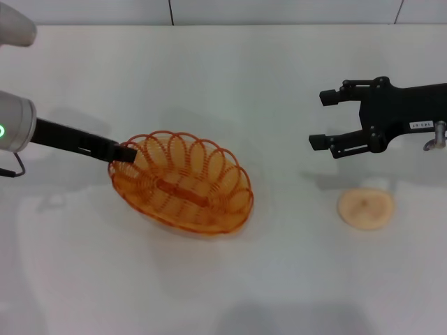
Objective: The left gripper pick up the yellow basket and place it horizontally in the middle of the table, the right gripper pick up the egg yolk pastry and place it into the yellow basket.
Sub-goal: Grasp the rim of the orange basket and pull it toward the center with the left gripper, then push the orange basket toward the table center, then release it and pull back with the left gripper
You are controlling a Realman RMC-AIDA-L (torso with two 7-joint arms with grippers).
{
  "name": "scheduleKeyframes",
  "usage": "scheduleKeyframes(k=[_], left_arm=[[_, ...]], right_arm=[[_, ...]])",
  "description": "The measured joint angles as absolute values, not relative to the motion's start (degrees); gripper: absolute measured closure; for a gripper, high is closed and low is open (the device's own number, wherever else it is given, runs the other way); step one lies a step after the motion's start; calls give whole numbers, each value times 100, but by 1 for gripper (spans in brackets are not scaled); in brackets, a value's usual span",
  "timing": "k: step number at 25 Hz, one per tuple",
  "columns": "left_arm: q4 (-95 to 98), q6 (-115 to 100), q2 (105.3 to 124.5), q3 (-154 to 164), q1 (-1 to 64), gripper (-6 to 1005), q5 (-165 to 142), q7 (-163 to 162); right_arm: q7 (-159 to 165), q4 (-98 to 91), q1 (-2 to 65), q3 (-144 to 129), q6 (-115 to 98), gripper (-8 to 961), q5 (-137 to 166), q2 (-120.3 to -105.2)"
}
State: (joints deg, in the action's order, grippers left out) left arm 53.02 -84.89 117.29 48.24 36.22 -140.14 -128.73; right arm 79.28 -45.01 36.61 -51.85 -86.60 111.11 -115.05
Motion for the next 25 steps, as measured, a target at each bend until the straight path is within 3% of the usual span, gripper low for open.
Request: scheduleKeyframes(k=[8,25], left_arm=[[5984,-8656,11902,4894,3374,922,-13816,-14038],[5368,-7630,11906,5755,3602,922,-13473,-15624]], right_arm=[[7826,-4530,3669,-5185,-8632,96,11082,-11482],[7601,-4676,3673,-5231,-8596,97,11082,-11503]])
